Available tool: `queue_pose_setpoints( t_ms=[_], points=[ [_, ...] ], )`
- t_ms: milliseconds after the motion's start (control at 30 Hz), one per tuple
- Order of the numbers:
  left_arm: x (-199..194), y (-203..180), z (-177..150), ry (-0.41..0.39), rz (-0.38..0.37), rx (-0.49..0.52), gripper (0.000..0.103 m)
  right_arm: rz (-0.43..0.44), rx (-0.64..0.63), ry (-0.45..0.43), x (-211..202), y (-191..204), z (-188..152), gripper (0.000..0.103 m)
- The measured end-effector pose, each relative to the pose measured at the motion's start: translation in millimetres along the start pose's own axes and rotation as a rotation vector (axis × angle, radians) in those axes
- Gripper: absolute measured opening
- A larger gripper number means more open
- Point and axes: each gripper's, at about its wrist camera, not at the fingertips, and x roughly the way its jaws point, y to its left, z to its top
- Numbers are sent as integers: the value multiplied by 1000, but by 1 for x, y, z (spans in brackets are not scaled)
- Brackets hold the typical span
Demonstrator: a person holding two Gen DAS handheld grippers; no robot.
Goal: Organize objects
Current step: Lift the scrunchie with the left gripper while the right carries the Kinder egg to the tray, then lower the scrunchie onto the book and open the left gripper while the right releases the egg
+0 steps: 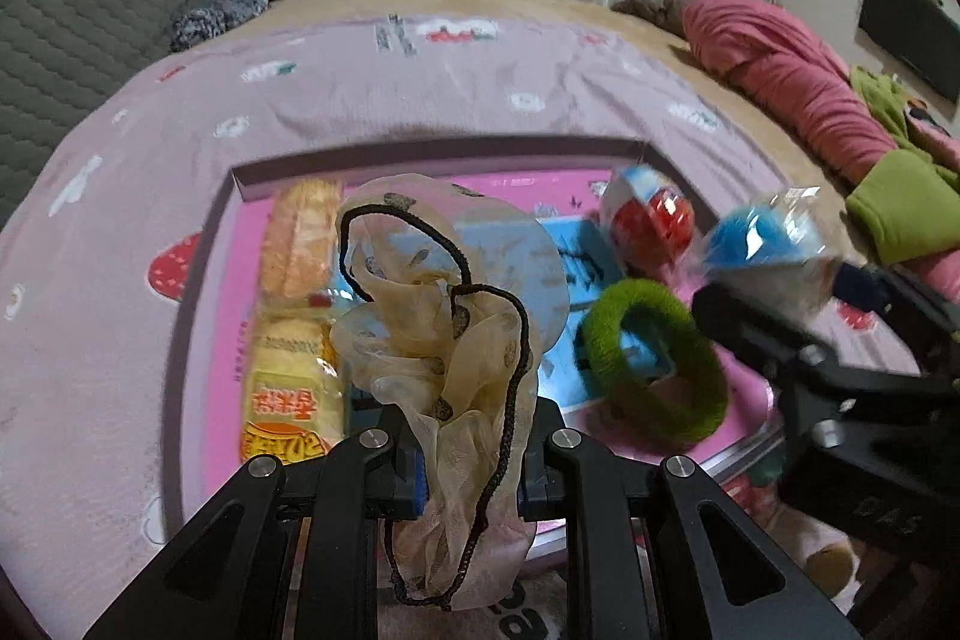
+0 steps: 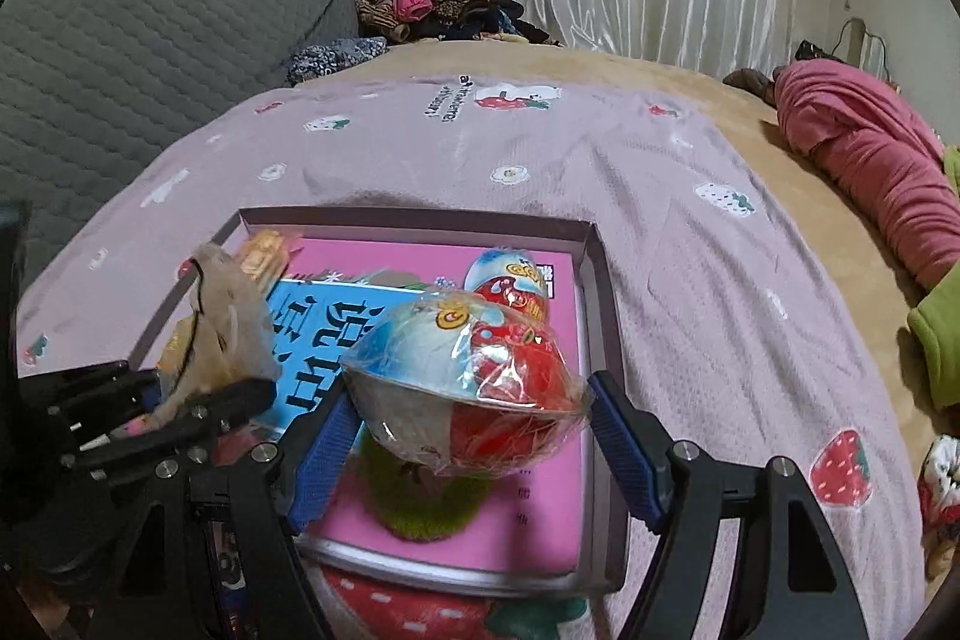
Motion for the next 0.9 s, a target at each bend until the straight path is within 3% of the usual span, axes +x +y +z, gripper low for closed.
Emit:
queue_pose_setpoints(
  t_ms=[433,700,900],
  points=[
    [18,-1,-6,46,-29,-4,19,5,-1,34,10,0,-4,76],
    [19,-5,-6,38,-27,8,21,-15,1,109,28,-2,-12,76],
    [18,-7,-7,36,-34,23,24,-23,14,116,30,-5,-13,76]
  ],
)
